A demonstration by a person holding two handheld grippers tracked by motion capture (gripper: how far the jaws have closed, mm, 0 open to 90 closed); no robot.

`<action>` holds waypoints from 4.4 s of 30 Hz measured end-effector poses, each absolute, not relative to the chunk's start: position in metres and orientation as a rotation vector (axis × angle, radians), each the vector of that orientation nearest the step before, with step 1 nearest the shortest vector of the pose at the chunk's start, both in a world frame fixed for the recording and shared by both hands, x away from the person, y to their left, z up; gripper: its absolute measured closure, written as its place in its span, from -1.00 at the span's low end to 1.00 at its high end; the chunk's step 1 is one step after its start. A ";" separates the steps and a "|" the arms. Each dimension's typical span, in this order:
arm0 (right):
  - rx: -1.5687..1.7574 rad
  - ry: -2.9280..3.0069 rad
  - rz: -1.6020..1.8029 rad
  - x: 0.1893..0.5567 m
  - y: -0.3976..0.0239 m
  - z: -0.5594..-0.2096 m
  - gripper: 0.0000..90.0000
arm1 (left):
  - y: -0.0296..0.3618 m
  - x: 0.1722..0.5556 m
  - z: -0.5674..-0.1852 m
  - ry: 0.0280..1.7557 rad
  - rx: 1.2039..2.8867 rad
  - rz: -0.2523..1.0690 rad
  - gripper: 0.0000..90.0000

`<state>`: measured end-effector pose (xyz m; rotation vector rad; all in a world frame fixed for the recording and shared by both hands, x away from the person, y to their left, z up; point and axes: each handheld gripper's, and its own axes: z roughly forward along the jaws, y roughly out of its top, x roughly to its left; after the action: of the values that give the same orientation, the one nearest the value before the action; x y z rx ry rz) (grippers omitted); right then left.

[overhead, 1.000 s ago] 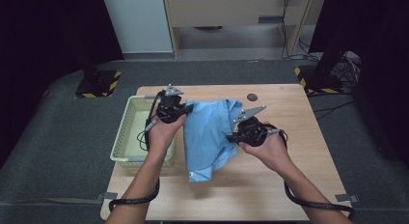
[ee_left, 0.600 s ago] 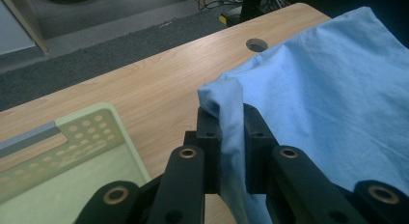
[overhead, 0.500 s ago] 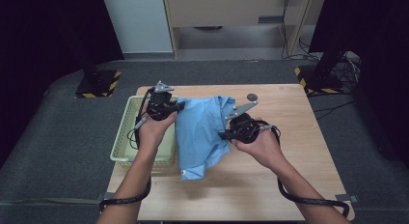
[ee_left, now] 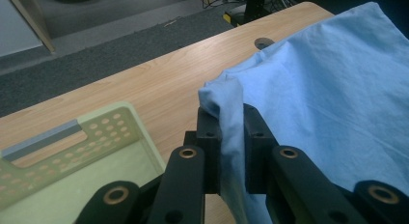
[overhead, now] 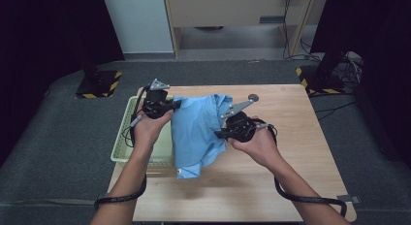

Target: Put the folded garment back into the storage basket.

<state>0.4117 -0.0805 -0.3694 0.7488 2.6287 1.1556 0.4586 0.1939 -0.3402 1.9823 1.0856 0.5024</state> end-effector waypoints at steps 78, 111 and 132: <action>0.754 2.632 1.320 0.465 0.059 -0.366 0.90 | 0.325 0.497 -0.305 1.240 1.977 0.657 0.82; 0.810 2.628 1.340 0.478 0.092 -0.388 0.90 | 0.348 0.510 -0.328 1.289 1.969 0.668 0.82; 0.888 2.620 1.259 0.486 0.085 -0.428 -0.32 | 0.351 0.515 -0.375 1.414 1.966 0.622 -0.23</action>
<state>0.4863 0.0848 -0.4276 0.8881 2.6200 1.2593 0.5145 0.3507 -0.3749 1.9665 1.4145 0.6221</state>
